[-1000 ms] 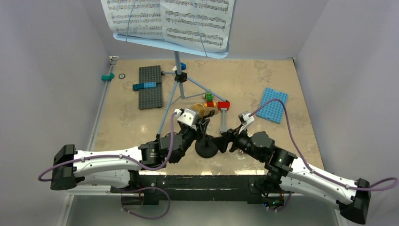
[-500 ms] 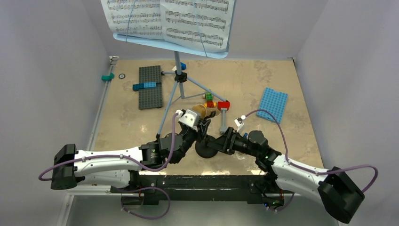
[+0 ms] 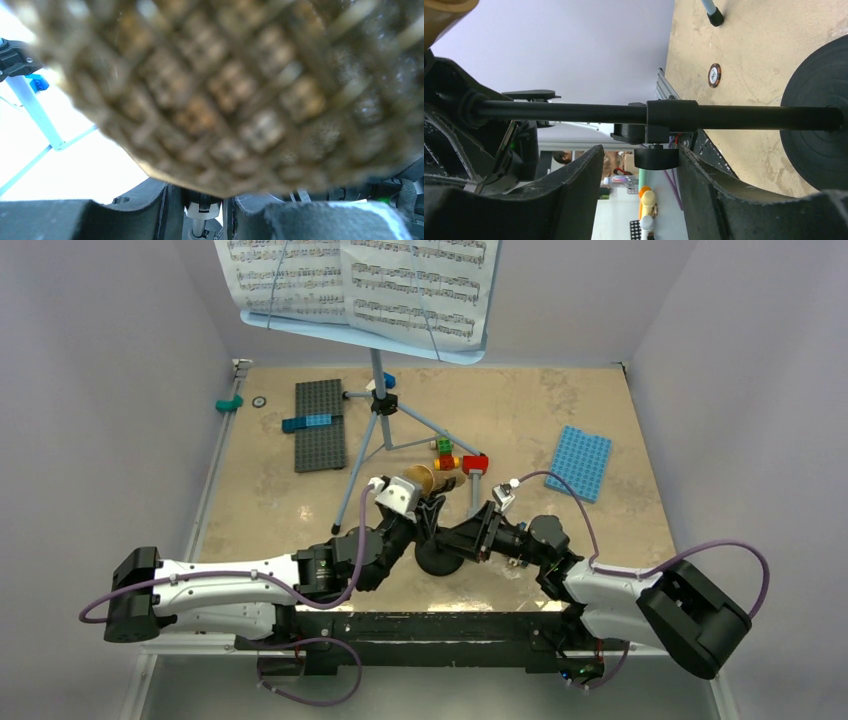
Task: Pack up the instrument practice props
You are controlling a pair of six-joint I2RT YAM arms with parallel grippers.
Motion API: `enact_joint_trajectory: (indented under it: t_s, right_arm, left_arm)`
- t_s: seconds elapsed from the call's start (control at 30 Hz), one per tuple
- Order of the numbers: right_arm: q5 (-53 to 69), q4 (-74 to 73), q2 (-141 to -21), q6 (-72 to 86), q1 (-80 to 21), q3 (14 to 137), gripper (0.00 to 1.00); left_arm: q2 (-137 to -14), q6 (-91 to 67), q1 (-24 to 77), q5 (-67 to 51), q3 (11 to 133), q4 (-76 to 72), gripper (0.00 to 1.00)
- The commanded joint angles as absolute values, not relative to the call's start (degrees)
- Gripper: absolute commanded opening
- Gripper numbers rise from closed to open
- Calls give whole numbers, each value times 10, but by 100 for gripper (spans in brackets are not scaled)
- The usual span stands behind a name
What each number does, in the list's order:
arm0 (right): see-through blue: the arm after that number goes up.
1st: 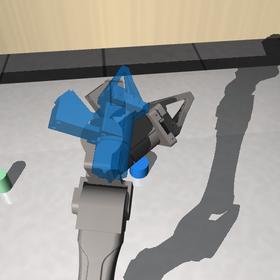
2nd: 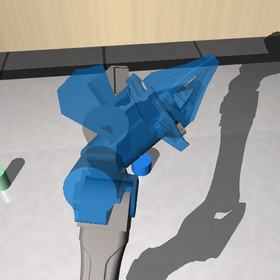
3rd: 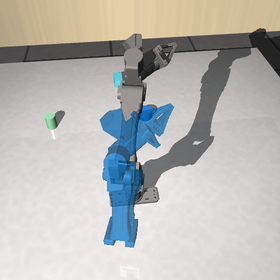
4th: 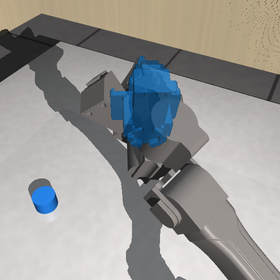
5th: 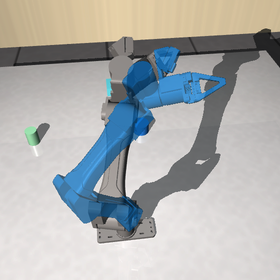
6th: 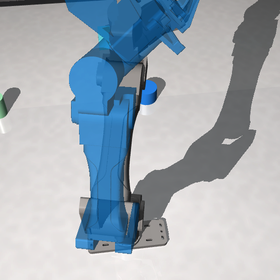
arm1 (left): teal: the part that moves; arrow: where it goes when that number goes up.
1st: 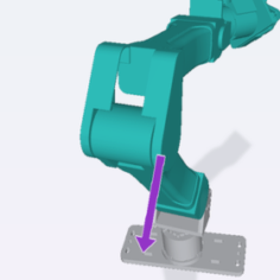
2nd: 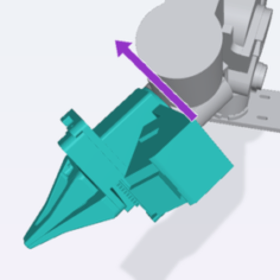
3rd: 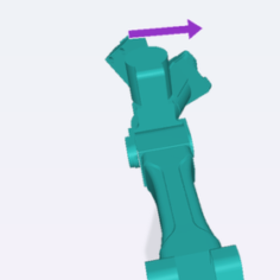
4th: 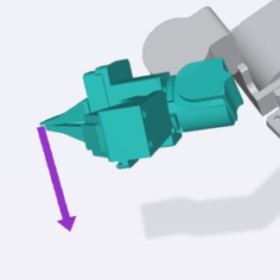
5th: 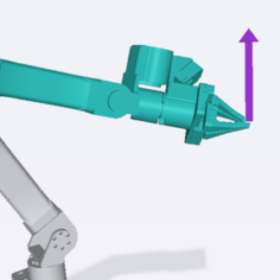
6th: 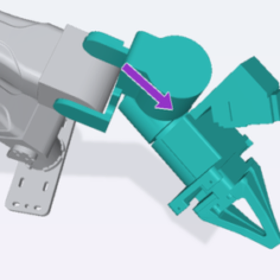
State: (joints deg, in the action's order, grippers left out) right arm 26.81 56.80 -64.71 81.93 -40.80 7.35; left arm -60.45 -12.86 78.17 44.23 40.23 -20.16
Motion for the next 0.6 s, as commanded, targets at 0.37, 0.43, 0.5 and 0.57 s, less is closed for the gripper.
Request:
enact_joint_trajectory:
  t_s: [0.37,0.43,0.5,0.57]
  right_arm:
    - [309,573,-637,784,-403,127,12]
    - [316,501,-616,730,-403,154,2]
    - [311,373,-588,645,-403,197,0]
    - [284,222,-561,526,-408,242,0]
  left_arm:
    - [-620,-153,796,435,354,-105,0]
    - [-621,-155,796,432,352,-105,0]
    - [-625,-155,796,429,351,-106,0]
    - [-631,-156,796,426,352,-105,0]
